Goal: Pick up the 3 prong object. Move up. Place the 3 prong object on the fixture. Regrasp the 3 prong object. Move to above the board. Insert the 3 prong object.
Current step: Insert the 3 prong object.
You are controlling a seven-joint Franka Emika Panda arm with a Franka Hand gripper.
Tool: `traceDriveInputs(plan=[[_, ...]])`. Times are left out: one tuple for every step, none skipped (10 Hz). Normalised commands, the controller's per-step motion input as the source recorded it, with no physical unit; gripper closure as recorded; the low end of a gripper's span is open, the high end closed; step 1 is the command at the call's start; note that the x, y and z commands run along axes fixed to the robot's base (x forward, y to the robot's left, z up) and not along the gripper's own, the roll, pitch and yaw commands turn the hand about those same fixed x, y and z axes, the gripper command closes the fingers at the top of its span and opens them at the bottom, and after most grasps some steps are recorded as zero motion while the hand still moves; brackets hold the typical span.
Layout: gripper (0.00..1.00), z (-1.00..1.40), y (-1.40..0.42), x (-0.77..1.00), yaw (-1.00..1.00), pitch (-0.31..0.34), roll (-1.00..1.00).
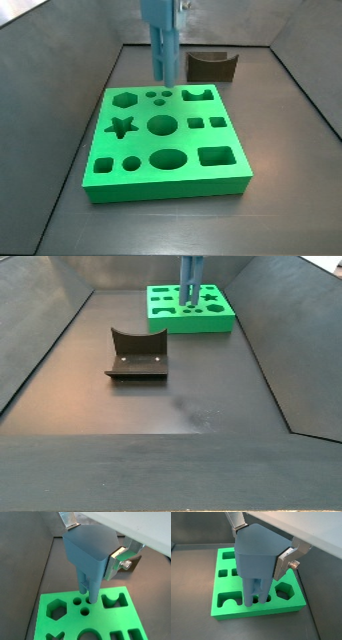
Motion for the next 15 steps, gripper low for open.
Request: traceDriveInputs(plan=[[1.0,-0.15,-0.13,-0.05,-0.21,0.0,0.0],[1.0,-0.09,-0.04,-0.01,-0.17,0.0,0.0],[1.0,-0.06,0.0,0.0,-0.18,0.007,0.0],[1.0,-0.02,0.0,-0.04,-0.2,0.004,0.0],[1.0,-0.09,0.0,-0.08,-0.17,0.0,0.0],[1.0,-0.19,-0.06,-0.06,-0.19,0.0,0.0],[1.0,-0.19,-0.09,-0.11,-0.15,0.0,0.0],[1.0,-0.13,-0.07,-0.11,-0.13,0.0,0.0],[1.0,-0.12,-0.08,-0.09,-0.11,-0.019,0.0],[1.0,-0.13,-0.07,-0.05,-0.08,-0.031,0.0],[1.0,-0.13,-0.07,-0.01,-0.06,-0.034,0.0],[1.0,-0.09,-0.13,0.0,-0.01,-0.043,0.0],[1.0,-0.11,-0.07,0.0,0.0,-0.08,0.0],[1.0,-0.13,-0.02,0.0,0.01,-0.083,-0.01],[1.0,-0.16,0.0,0.05,0.09,-0.073,0.0]])
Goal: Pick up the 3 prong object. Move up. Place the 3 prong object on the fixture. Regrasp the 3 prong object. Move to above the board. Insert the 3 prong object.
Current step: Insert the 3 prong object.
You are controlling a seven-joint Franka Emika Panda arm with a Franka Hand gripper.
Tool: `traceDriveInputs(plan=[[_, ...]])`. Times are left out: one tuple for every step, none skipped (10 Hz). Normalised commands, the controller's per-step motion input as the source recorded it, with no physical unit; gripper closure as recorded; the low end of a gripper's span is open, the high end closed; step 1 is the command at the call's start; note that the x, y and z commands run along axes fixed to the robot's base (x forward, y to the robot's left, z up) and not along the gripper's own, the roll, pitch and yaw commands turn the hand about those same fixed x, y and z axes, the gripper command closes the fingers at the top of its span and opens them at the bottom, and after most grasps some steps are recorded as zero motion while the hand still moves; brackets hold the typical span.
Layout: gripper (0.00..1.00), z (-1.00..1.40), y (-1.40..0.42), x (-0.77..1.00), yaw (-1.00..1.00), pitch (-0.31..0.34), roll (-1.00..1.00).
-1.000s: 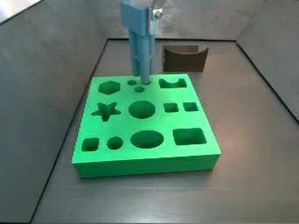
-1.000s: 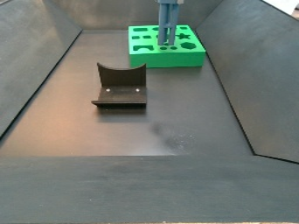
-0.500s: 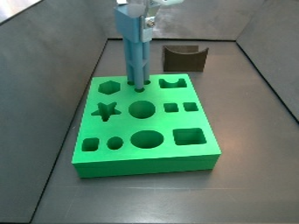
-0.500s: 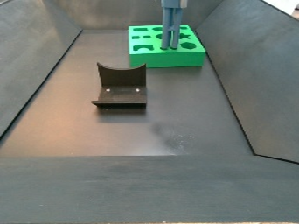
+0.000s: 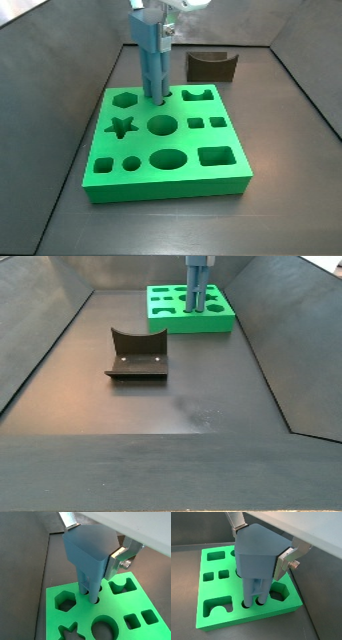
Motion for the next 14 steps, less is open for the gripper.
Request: traceDriveInputs(plan=[[1.0,-0.19,0.0,0.11,0.19,-0.063,0.0],[1.0,-0.22,0.0,0.11,0.24,-0.054,0.0],[1.0,-0.2,0.0,0.11,0.24,-0.046,0.0],[1.0,-0.23,0.0,0.06,0.19,-0.041,0.0],[1.0,-0.27,0.0,0.01,0.18,-0.019,0.02],[1.0,-0.31,0.02,0.0,0.22,0.0,0.07],[1.0,-0.24,0.0,0.05,0.19,-0.011,0.01],[1.0,-0.12,0.0,0.0,0.0,-0.011,0.0],[1.0,-0.22,0.0,0.0,-0.15,0.0,0.0],[1.0,-0.26,0.0,0.0,-0.37,0.0,0.0],[1.0,-0.28,0.0,0.0,-0.4,0.0,0.01],[1.0,-0.29,0.0,0.0,-0.4,0.0,0.01],[1.0,-0.18,0.0,0.0,-0.33,0.0,0.0],[1.0,0.0,0.0,0.0,-0.05,-0.01,0.0]])
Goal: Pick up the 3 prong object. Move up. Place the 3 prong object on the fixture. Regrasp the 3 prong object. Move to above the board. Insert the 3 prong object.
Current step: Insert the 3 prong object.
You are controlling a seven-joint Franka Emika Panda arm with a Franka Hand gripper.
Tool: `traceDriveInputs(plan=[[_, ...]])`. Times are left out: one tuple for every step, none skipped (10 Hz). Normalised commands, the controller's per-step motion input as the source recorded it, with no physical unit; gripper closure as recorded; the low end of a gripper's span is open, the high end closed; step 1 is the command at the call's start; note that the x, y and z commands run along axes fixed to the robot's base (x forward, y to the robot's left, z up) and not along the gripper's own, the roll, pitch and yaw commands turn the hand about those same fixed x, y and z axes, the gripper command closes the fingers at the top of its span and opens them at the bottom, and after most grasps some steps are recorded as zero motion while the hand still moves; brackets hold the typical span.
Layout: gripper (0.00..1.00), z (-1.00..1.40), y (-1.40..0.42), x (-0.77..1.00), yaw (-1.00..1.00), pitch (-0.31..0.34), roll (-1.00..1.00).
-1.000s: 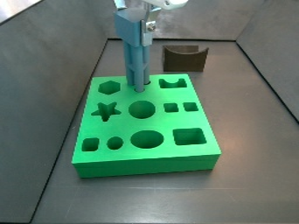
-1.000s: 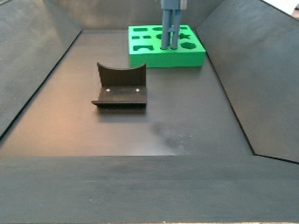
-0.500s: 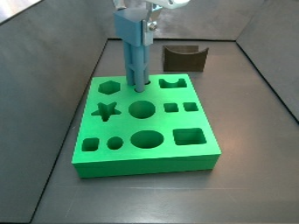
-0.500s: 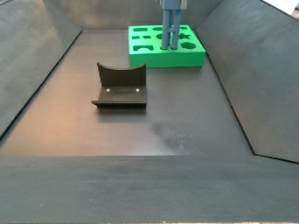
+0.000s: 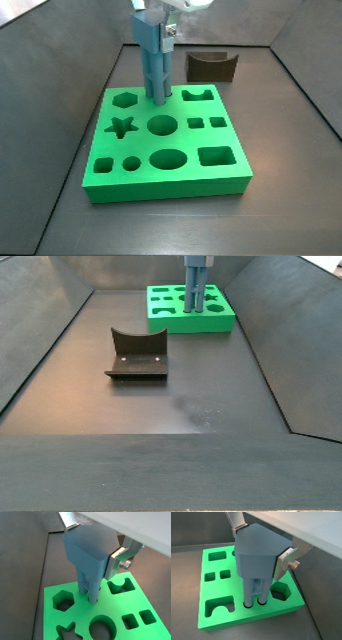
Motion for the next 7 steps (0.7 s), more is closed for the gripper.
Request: traceDriveInputs(plan=[[1.0,-0.2,0.04,0.0,-0.05,0.0,0.0],[1.0,-0.3,0.05,0.11,-0.02,0.0,0.04],[1.0,-0.45,0.0,0.0,0.0,0.0,0.08],[1.0,-0.88,0.0,0.23,-0.13,0.0,0.1],[1.0,-1.0,0.0,0.41,-0.62,0.051,0.03],[1.0,-1.0,0.04,0.47,-0.77,0.011,0.01],[1.0,-1.0,0.05,0.6,-0.67,0.074,0.11]])
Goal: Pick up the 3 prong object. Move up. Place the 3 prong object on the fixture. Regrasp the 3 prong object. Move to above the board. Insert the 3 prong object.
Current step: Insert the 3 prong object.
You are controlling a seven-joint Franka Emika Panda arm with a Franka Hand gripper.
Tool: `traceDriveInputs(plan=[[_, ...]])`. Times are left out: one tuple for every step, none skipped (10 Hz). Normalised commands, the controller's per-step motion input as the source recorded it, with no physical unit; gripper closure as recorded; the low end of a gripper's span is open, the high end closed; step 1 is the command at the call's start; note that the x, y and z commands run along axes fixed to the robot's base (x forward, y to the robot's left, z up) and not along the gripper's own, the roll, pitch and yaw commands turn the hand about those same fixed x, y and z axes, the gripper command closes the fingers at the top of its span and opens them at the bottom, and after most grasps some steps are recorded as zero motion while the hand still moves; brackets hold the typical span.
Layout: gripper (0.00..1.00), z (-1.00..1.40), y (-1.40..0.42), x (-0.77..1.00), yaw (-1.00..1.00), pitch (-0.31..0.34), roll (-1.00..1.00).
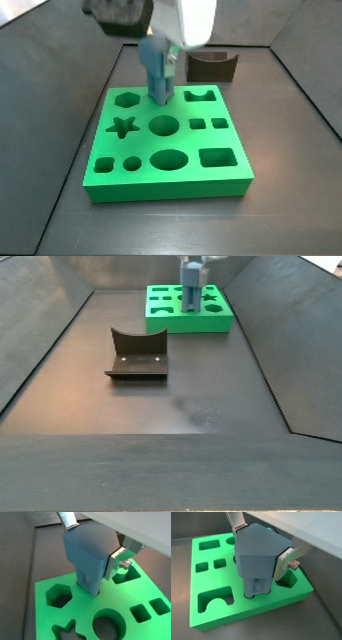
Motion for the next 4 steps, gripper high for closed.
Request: traceDriveInputs(plan=[[1.0,-1.0,0.05,0.6,-0.66,0.077,0.12],[1.0,0.01,0.0,0.0,-0.19,-0.014,-0.02],[1.0,0.0,0.0,0.0,0.0,0.0,0.01],[1.0,0.0,0.0,0.0,0.0,0.0,0.0]])
